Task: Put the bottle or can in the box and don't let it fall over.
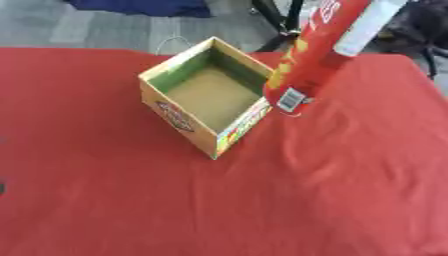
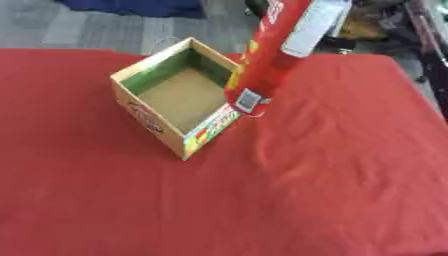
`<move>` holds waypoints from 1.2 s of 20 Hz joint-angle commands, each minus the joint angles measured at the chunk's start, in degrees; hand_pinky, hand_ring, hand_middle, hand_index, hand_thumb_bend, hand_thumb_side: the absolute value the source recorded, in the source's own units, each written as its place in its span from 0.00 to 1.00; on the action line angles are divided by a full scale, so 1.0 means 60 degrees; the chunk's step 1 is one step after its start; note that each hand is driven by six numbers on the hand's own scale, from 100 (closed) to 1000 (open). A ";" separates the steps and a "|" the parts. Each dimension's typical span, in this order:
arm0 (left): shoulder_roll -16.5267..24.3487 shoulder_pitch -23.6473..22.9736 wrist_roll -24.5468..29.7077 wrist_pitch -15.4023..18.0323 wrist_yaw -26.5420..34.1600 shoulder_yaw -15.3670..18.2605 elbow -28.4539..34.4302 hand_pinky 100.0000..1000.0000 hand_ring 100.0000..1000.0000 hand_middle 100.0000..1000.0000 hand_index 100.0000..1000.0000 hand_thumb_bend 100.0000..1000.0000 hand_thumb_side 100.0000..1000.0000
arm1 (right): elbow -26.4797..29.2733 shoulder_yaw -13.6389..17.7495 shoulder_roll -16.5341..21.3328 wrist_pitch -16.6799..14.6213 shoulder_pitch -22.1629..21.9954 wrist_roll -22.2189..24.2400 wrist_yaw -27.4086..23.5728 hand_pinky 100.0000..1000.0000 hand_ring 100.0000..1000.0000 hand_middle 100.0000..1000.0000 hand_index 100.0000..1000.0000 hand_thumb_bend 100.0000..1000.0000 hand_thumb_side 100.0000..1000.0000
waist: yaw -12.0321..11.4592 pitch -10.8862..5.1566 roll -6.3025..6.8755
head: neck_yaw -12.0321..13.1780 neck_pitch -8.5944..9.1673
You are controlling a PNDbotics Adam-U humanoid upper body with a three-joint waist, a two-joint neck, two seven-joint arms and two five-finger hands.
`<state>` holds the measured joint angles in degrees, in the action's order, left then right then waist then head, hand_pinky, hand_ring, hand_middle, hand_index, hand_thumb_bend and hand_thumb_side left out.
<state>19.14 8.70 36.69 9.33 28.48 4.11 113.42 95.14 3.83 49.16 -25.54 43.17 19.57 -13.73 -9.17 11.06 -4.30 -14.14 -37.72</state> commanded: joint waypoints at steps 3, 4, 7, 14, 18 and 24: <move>0.0260 0.0236 0.0101 0.0017 0.0062 -0.0039 0.0196 0.47 0.81 0.70 0.75 0.00 0.61 | -0.0195 0.0147 0.0220 0.0150 0.0620 -0.0284 -0.0433 0.00 0.08 0.06 0.08 0.00 0.00 | -0.0177 -0.0104 -0.0034 | -0.0260 0.0069; 0.0269 0.0261 0.0114 0.0026 0.0070 -0.0045 0.0196 0.47 0.81 0.70 0.75 0.00 0.61 | -0.0249 0.0141 0.0199 0.0134 0.0681 -0.0352 -0.0424 0.00 0.08 0.06 0.07 0.00 0.00 | -0.0220 -0.0081 -0.0044 | -0.0294 0.0091; 0.0308 0.0385 0.0179 0.0087 0.0094 -0.0077 0.0196 0.47 0.81 0.70 0.75 0.00 0.61 | -0.0487 0.0121 0.0128 -0.0037 0.0845 -0.0604 -0.0205 0.00 0.08 0.06 0.07 0.00 0.00 | -0.0463 0.0048 -0.0093 | -0.0440 0.0201; 0.0345 0.0598 0.0353 0.0158 0.0060 -0.0139 0.0196 0.47 0.81 0.70 0.75 0.00 0.61 | -0.1085 0.0058 0.0067 -0.0567 0.1043 -0.1150 0.0430 0.00 0.08 0.06 0.07 0.00 0.00 | -0.0991 0.0343 -0.0253 | -0.0756 0.0471; 0.0367 0.0690 0.0437 0.0218 -0.0002 -0.0148 0.0196 0.46 0.81 0.70 0.75 0.00 0.61 | -0.1370 0.0045 -0.0001 -0.0839 0.1098 -0.1383 0.0803 0.00 0.07 0.05 0.07 0.00 0.00 | -0.1219 0.0523 -0.0342 | -0.0872 0.0621; 0.0401 0.0855 0.0516 0.0305 -0.0020 -0.0167 0.0196 0.46 0.81 0.70 0.75 0.00 0.61 | -0.1681 0.0051 -0.0110 -0.1249 0.1113 -0.1829 0.1423 0.00 0.07 0.00 0.07 0.00 0.00 | -0.1523 0.0744 -0.0461 | -0.1054 0.0812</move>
<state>20.16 13.17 39.58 10.97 28.52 3.06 113.42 85.10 3.47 47.11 -32.54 48.84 9.30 -6.04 -18.36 16.39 -7.45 -20.14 -33.73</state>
